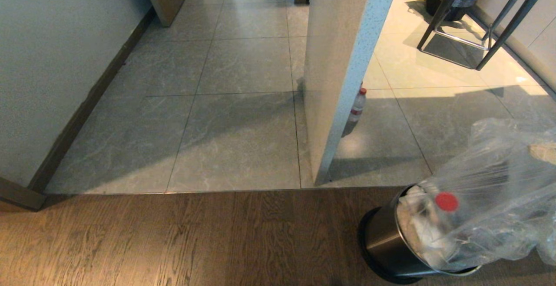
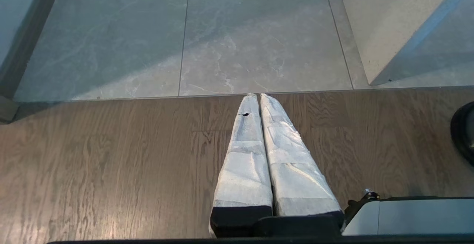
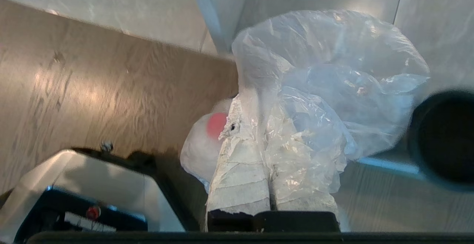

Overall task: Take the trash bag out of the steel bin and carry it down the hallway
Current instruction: Pick up the trash bag

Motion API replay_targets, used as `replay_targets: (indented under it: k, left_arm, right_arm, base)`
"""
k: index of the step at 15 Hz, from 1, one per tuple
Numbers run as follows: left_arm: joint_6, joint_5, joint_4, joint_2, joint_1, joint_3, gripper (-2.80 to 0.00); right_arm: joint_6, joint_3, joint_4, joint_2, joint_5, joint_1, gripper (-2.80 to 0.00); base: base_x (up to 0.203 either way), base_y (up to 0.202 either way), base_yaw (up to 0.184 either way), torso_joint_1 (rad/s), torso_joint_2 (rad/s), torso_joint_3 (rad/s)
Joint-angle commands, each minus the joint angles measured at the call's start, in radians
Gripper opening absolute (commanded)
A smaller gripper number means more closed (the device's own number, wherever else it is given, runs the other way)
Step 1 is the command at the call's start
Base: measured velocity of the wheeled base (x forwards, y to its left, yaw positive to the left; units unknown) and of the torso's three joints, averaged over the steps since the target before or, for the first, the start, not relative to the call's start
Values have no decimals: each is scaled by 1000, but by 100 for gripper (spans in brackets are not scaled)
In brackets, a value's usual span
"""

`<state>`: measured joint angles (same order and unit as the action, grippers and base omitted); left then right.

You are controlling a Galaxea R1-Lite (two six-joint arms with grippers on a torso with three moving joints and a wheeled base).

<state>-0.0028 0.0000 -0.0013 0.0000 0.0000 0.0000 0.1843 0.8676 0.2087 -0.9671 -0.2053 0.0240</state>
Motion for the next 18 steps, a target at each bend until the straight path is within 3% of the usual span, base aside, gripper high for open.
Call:
replay_targets:
  k: [1,6,11,18]
  left_arm:
    - [0,0,0,0,0,0,-280]
    - [0,0,0,0,0,0,-280]
    - [0,0,0,0,0,0,-280]
    - [0,0,0,0,0,0,-280]
  right_arm:
    - [0,19,7,9,-1,2,-280]
    - [6,-131,5,77,4,13,-280]
    - [-1,-61,25,73,4,22,-280]
    - [-2,-66,34,60,3,24,-280]
  base:
    - [0,0,0,0,0,0]
    - [0,0,0,0,0,0]
    - [0,0,0,0,0,0]
    - [0,0,0,0,0,0]
